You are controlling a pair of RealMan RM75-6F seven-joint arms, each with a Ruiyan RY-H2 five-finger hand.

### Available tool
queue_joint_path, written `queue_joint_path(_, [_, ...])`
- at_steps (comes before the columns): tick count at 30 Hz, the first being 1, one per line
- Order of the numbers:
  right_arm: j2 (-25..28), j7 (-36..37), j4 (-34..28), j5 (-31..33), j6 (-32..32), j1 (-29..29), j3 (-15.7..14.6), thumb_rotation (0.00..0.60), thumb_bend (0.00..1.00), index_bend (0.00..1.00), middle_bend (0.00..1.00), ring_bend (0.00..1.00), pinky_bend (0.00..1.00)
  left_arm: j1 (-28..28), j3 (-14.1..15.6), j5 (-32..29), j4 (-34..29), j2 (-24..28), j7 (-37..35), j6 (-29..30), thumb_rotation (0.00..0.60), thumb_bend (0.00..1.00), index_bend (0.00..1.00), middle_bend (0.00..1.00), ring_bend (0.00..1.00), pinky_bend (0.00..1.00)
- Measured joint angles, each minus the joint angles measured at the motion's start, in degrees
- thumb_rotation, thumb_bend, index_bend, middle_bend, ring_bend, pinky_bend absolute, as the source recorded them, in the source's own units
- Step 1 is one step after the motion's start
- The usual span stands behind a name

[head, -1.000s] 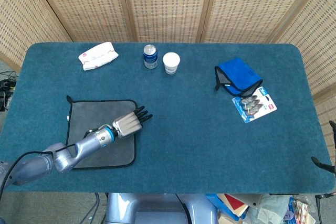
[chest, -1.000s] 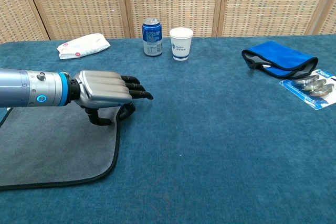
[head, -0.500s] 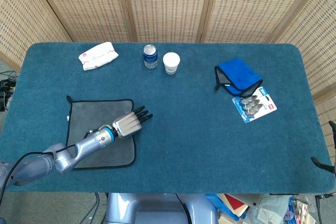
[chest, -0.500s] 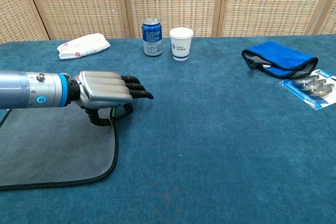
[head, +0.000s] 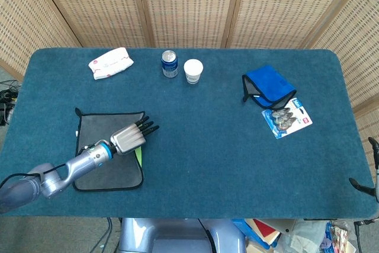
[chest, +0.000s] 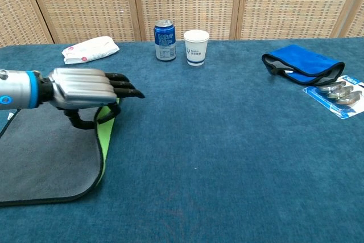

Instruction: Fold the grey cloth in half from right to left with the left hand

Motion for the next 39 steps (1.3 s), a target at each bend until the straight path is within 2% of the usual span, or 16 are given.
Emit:
queue_joint_path(7, [-0.1,-0.7,-0.6,-0.6,0.3,0.0,-0.3,0.600,0.00,0.05,0.00,0.00,0.00,4.6,3.0,1.3,2.3,2.1,-4.5,4.7,0.600,0.41,0.64,0.00,0.00,0.00])
queue_joint_path(15, [-0.5,-1.6,-0.6,-1.0,0.5,0.2,-0.4,0.600,0.00,0.05,0.00,0.00,0.00,8.7,5.9,3.5,10.3,2.0,-10.5,9.7,0.600,0.41,0.64,0.00,0.00,0.00])
queue_joint_path(29, [-0.9,-2.6,-0.9,-1.2,0.7,0.2,-0.6,0.600,0.00,0.05,0.00,0.00,0.00,12.9,8.7,6.2,19.7,0.3,-17.1,13.4,0.600,0.41,0.64,0.00,0.00,0.00])
queue_joint_path(39, [-0.8,-2.6,-1.0,-1.4,0.8,0.2,-0.7,0.600,0.00,0.05,0.00,0.00,0.00,14.4,9.1,6.5,23.0,0.3,-17.5,13.9,0.600,0.41,0.64,0.00,0.00,0.00])
